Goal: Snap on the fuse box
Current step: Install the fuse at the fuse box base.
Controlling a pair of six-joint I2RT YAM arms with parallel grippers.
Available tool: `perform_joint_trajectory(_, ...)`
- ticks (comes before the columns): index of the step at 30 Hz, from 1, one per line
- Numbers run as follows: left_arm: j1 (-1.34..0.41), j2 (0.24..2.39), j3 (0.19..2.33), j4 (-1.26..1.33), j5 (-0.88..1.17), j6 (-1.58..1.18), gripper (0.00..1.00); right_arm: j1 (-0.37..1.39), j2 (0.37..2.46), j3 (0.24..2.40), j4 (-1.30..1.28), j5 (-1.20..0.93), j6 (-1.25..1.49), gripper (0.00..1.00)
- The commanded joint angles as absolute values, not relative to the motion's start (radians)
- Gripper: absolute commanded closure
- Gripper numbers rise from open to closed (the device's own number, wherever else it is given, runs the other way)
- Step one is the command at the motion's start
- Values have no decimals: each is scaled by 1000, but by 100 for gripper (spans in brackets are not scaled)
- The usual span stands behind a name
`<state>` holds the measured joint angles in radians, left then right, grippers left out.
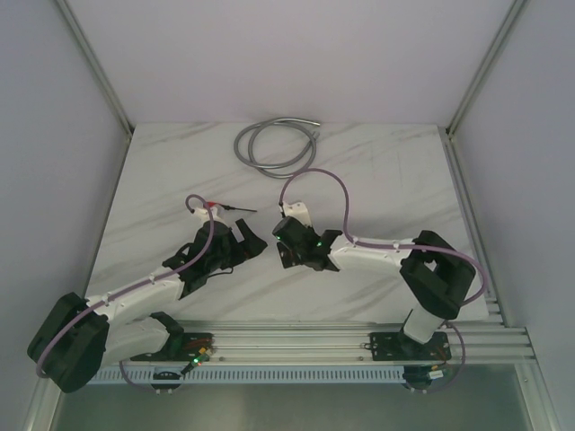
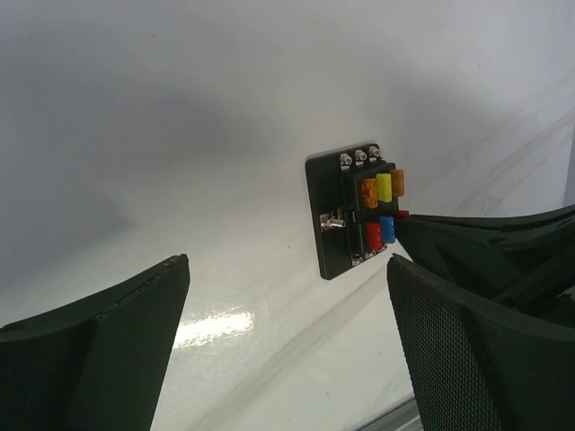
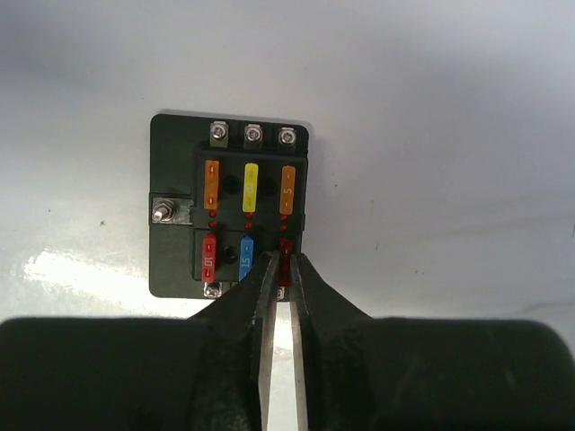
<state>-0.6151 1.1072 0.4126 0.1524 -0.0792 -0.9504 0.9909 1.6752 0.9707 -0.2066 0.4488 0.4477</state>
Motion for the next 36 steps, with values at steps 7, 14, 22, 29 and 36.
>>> perform_joint_trajectory(7, -609, 1104, 409, 143, -66, -962, 0, 989, 1613, 935, -196, 418, 445, 73)
perform_joint_trajectory(14, -609, 1093, 407, 142, -67, -964, 0, 984, 1590, 979, -240, 402, 444, 68)
perform_joint_trajectory(22, -609, 1104, 414, 144, -55, -959, 0, 893, 1590, 1055, -330, 212, 434, 72)
perform_joint_trajectory(29, -609, 1116, 417, 151, -45, -958, 0, 852, 1637, 1092, -353, 121, 429, 77)
perform_joint_trajectory(36, -608, 1136, 420, 167, -32, -959, 0, 844, 1680, 1114, -390, 115, 432, 79)
